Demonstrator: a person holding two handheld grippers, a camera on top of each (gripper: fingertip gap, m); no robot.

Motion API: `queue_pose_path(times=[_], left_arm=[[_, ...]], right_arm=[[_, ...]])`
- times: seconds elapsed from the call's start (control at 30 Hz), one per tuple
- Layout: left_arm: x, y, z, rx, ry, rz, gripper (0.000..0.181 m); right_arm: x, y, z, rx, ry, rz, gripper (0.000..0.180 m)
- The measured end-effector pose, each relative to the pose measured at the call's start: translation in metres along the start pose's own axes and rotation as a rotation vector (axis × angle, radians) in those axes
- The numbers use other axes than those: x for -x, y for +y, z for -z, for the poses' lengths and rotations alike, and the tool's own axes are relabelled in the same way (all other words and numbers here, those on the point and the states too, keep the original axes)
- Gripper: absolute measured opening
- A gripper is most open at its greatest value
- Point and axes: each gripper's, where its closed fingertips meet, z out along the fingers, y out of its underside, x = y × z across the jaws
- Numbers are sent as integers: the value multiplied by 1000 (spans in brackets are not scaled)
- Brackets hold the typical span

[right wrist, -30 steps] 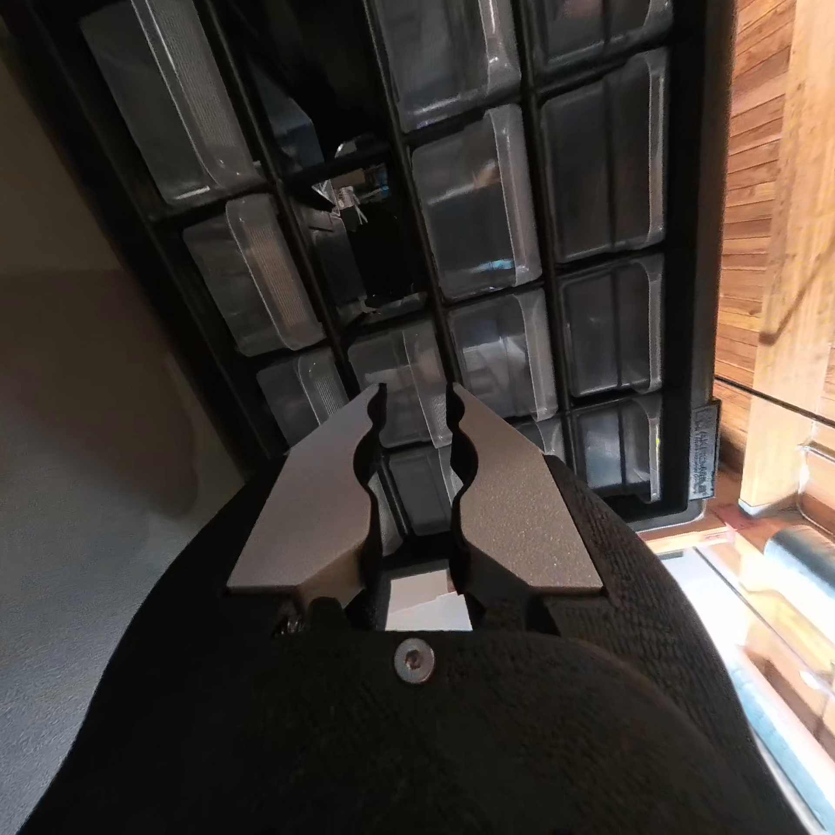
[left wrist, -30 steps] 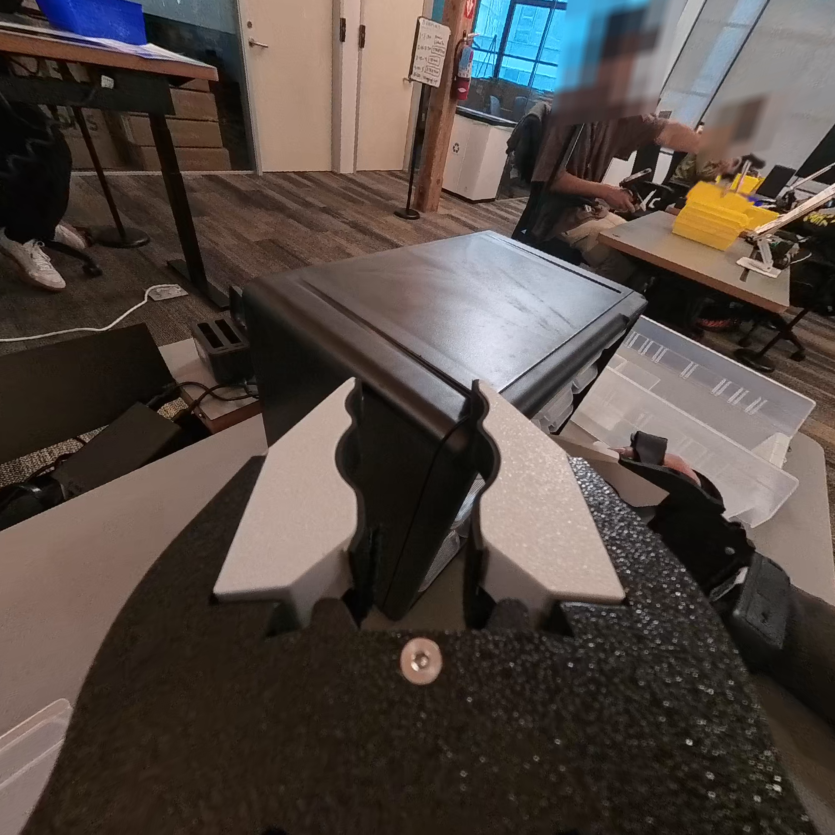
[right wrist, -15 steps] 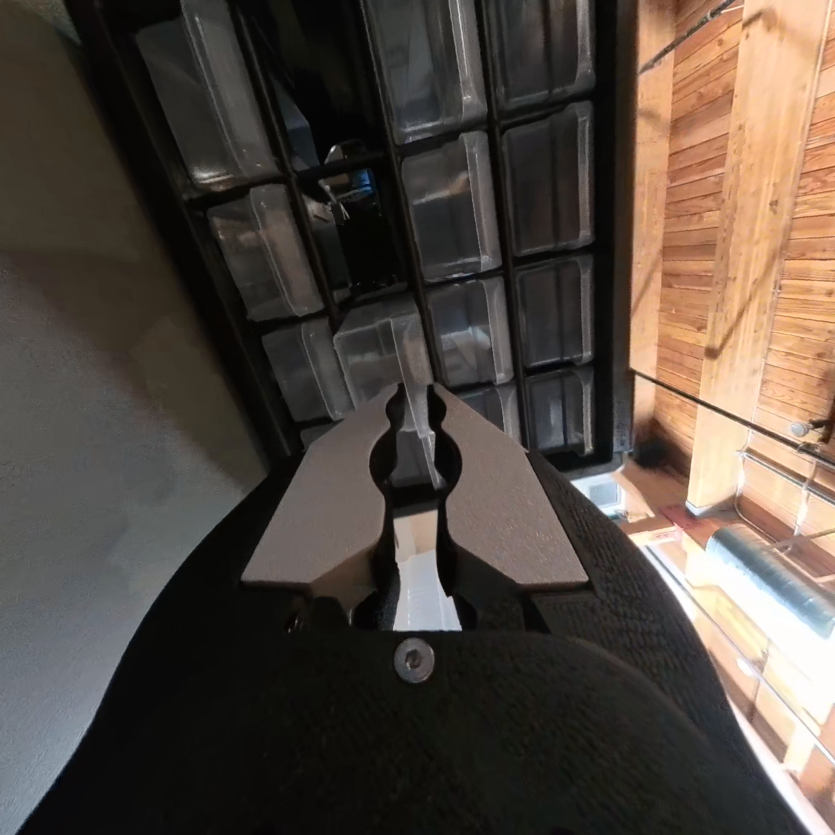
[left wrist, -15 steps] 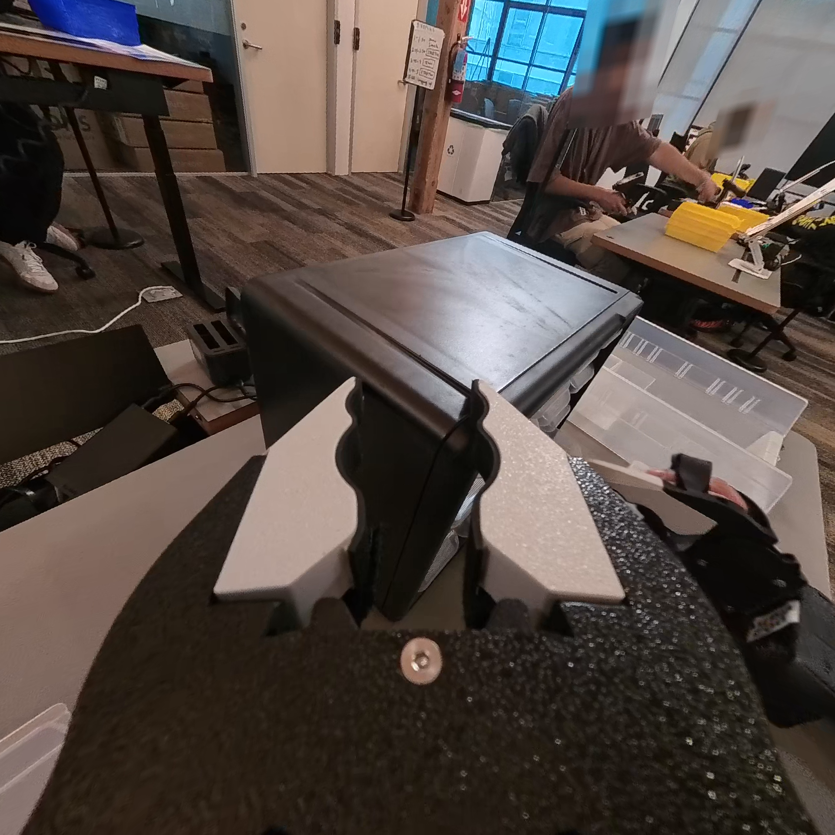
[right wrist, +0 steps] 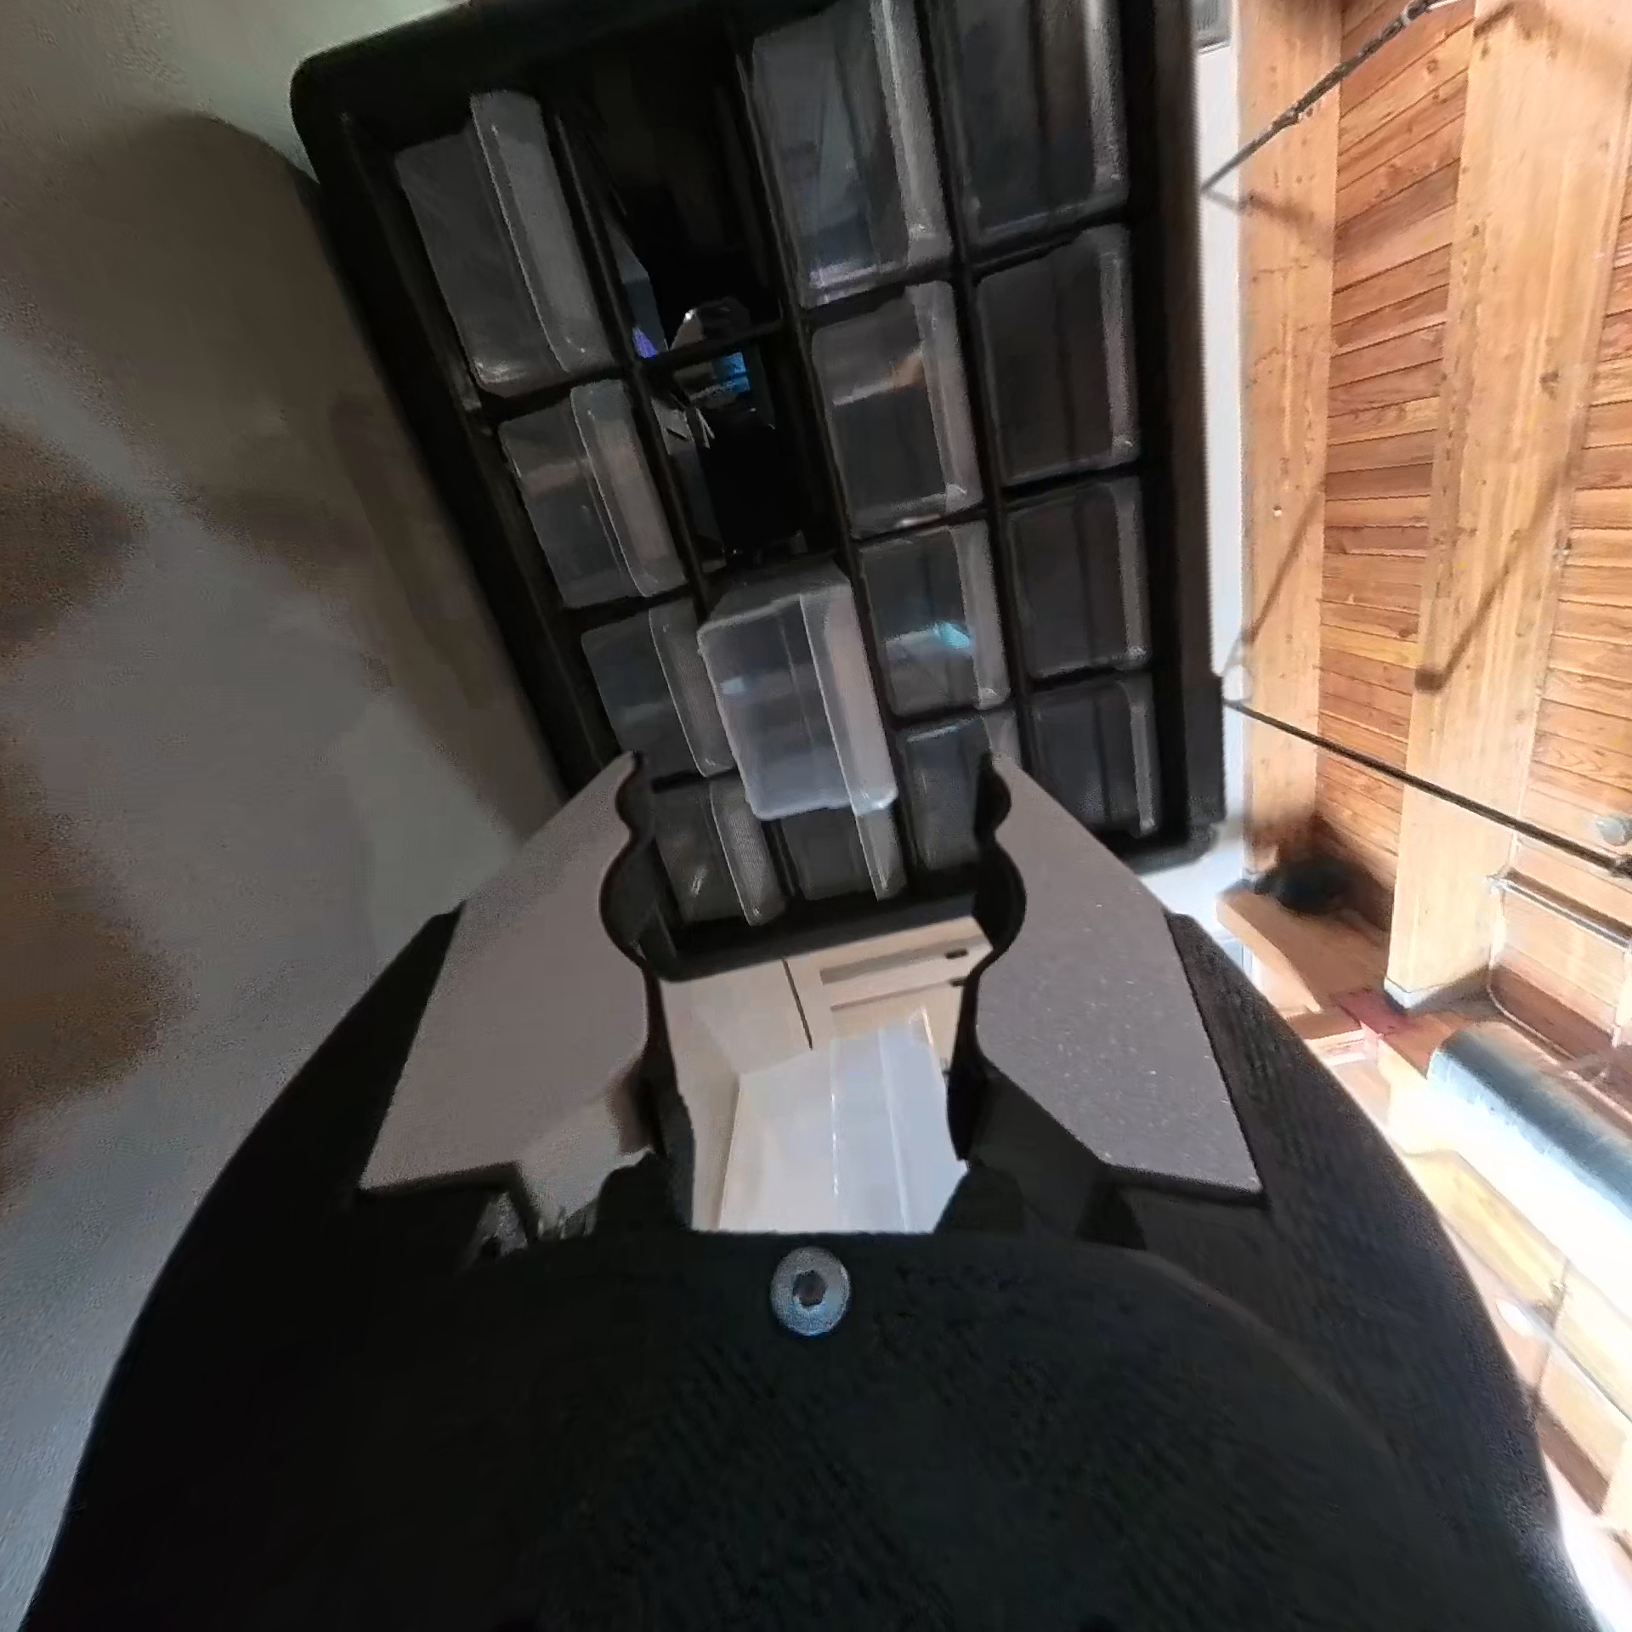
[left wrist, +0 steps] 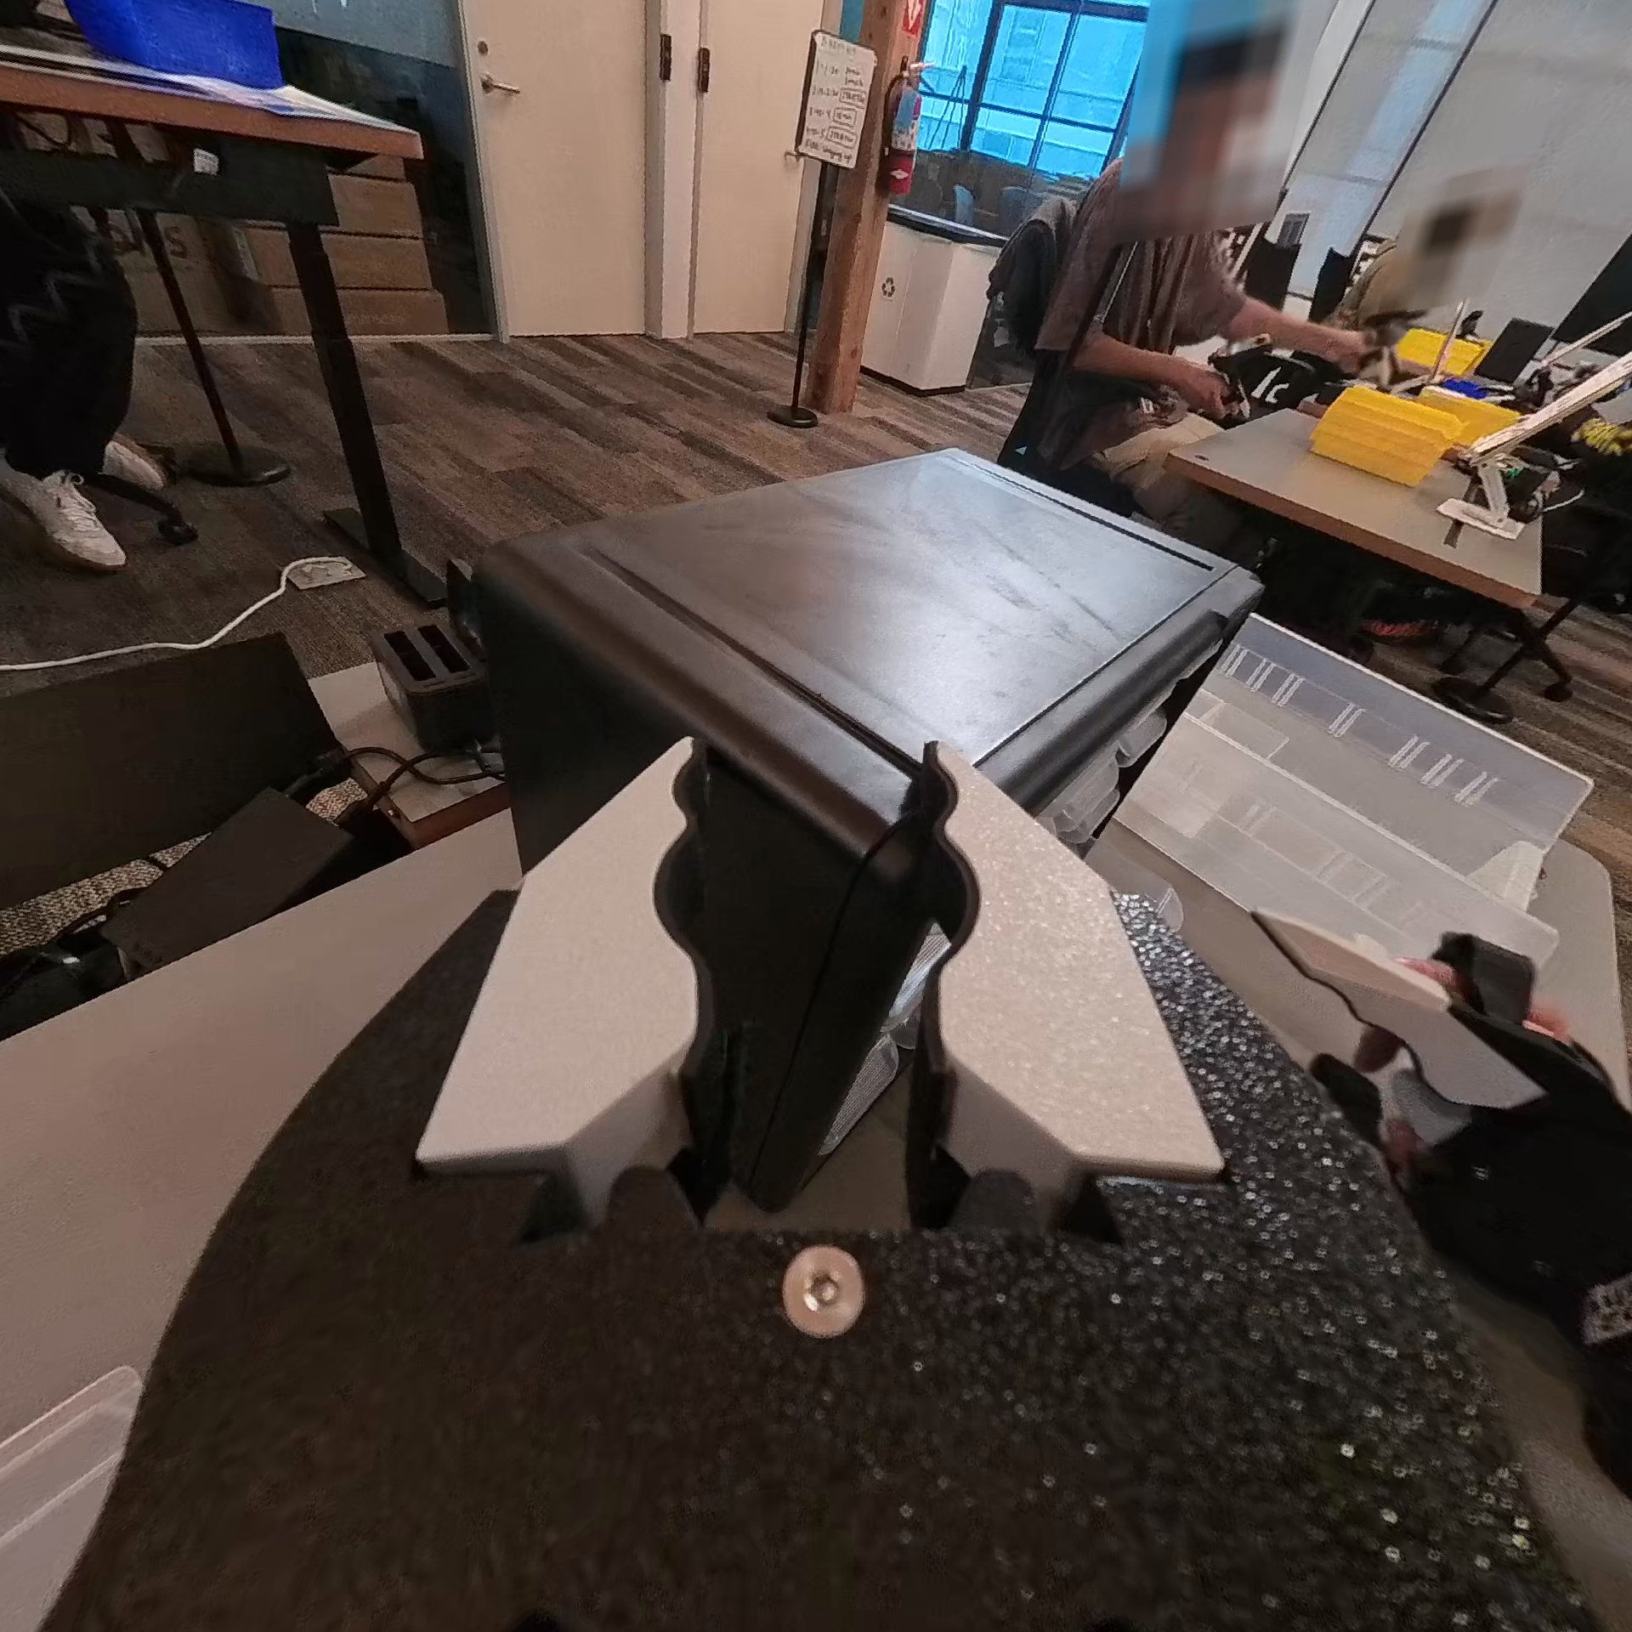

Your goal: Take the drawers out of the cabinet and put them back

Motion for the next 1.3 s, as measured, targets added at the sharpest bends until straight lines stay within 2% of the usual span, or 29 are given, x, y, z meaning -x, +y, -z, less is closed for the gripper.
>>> queue_pose_path(times=[0.07, 0.27, 0.37, 0.43, 0.53, 1.07, 1.3], left_arm=[[0, 0, 0, 1, -1, -1, 47], [-1, 0, 0, 3, -3, -3, 47], [-1, 0, 0, 3, -2, -3, 48], [-1, 0, 0, 3, -2, -3, 47], [-1, 0, 0, 2, 0, -3, 47], [-1, 0, 0, 0, 7, 0, 47], [-2, 1, 1, 0, 13, -1, 47]], right_arm=[[5, -4, -12, -19, -3, 40, 81], [10, 2, -43, -2, 18, 145, 81], [9, 0, -51, -9, 22, 149, 76], [11, 0, -54, -2, 14, 168, 63], [9, -2, -48, -3, 28, 193, 45], [11, -17, 21, -20, -3, 158, 44], [16, -10, 25, 22, -44, 142, 43]])
